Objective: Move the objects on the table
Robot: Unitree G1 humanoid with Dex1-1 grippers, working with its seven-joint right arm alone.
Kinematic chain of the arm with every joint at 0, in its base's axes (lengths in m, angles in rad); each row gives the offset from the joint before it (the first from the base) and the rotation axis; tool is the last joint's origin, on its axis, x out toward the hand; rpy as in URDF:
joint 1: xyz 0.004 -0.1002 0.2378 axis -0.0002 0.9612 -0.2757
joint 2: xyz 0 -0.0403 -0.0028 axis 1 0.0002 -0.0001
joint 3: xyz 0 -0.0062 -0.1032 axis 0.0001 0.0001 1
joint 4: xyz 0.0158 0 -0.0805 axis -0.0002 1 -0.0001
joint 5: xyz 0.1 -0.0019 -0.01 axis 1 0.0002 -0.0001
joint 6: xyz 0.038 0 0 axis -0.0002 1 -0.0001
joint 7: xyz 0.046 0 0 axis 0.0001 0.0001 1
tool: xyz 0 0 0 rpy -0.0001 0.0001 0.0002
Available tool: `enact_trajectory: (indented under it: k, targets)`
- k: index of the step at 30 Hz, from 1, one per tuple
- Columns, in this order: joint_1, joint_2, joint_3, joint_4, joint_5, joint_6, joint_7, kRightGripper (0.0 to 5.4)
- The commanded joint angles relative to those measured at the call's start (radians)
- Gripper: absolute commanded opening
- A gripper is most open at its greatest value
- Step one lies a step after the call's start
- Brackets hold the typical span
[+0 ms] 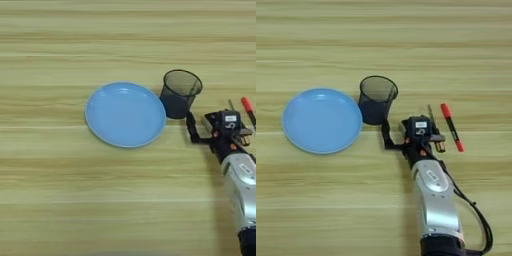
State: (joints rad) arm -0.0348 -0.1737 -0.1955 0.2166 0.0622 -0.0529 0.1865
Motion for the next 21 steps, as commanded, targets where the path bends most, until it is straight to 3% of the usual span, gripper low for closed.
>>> enact_trajectory:
  k: [1,10,18,21]
  targets:
    - [-0.072,-0.029,-0.01,0.001,0.007,-0.046,-0.008,5.35]
    - [-0.093,-0.044,-0.027,0.068,0.003,-0.091,-0.024,5.35]
    - [-0.067,-0.038,-0.017,-0.024,0.01,-0.088,-0.019,5.35]
    - [-0.08,-0.042,-0.027,0.011,0.009,-0.086,-0.025,5.35]
